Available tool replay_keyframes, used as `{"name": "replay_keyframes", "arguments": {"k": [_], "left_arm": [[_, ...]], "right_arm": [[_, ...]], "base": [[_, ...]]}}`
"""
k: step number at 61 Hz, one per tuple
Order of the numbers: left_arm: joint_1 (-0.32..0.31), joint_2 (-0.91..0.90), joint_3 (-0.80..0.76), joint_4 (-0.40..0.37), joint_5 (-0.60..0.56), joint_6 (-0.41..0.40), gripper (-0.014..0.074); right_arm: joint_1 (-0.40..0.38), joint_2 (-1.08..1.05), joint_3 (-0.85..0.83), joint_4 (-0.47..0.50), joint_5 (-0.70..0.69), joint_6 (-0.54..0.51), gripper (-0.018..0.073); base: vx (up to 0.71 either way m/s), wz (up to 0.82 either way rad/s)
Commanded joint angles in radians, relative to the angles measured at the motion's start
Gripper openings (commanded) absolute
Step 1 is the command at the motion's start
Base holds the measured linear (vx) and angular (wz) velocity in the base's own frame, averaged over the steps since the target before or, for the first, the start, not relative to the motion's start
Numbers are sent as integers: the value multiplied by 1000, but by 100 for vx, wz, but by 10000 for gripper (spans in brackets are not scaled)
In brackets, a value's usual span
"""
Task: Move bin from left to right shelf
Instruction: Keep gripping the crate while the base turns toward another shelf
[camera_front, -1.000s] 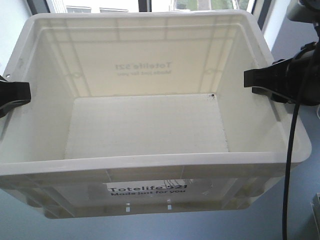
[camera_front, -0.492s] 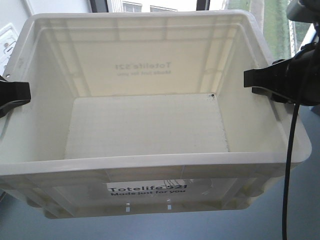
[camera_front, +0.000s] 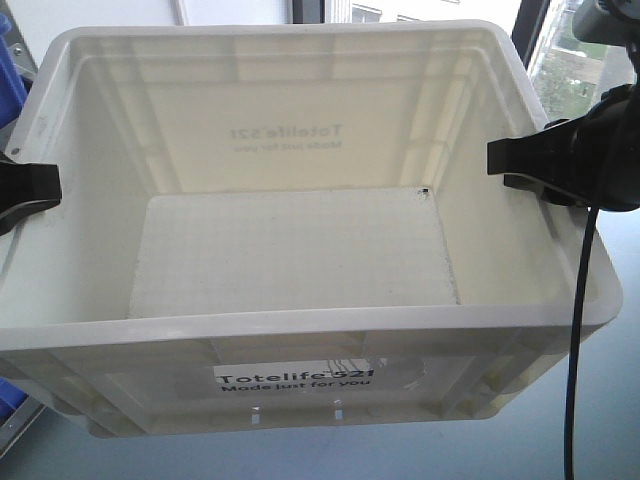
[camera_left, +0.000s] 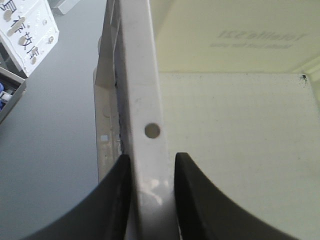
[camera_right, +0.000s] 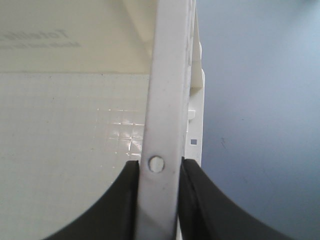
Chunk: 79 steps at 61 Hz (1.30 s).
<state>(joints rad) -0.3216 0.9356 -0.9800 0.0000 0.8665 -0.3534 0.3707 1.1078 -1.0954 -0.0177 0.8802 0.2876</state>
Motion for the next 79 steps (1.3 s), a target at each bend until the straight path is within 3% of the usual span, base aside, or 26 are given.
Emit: {"name": "replay_keyframes", "arguments": {"k": [1, 79], "left_arm": [[5, -24, -37, 99, -88, 26, 104], [5, -24, -37, 99, -88, 26, 104]], "right_arm": [[-14, -36, -39, -105, -103, -33, -5], [-14, -36, -39, -105, -103, -33, -5]], "base": [[10, 38], [7, 44]]}}
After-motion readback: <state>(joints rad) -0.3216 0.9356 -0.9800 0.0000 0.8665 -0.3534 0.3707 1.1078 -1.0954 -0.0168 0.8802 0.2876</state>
